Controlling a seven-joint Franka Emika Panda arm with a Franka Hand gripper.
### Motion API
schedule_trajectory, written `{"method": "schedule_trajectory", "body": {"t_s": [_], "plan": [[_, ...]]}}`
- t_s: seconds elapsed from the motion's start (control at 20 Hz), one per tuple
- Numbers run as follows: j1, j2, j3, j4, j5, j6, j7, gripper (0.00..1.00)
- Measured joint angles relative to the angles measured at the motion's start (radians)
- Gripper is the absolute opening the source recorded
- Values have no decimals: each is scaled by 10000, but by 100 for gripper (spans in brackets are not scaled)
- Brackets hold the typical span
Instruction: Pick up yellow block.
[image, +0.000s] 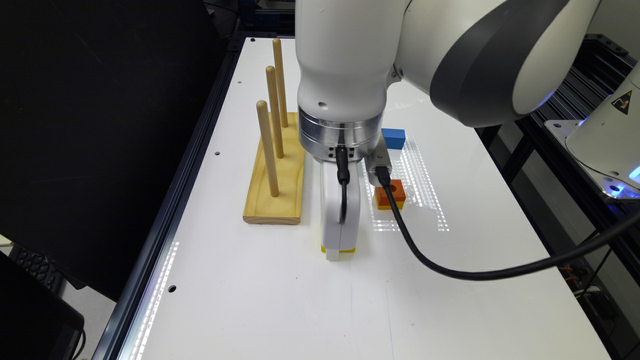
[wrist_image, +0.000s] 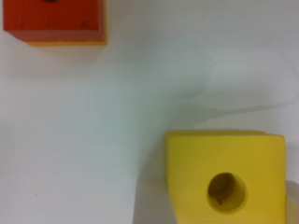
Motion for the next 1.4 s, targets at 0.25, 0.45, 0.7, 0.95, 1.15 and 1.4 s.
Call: {"method": "schedule_trajectory", "body": {"t_s": [0.25, 0.45, 0.7, 0.95, 1.15, 1.4], "plan": [[0, 0, 0, 0, 0, 0, 0, 100], [0, 0, 0, 0, 0, 0, 0, 100], [0, 0, 0, 0, 0, 0, 0, 100], [0, 0, 0, 0, 0, 0, 0, 0], [-10, 0, 9, -1, 0, 0, -2, 0], [-31, -104, 41, -6, 5, -24, -3, 0]]}}
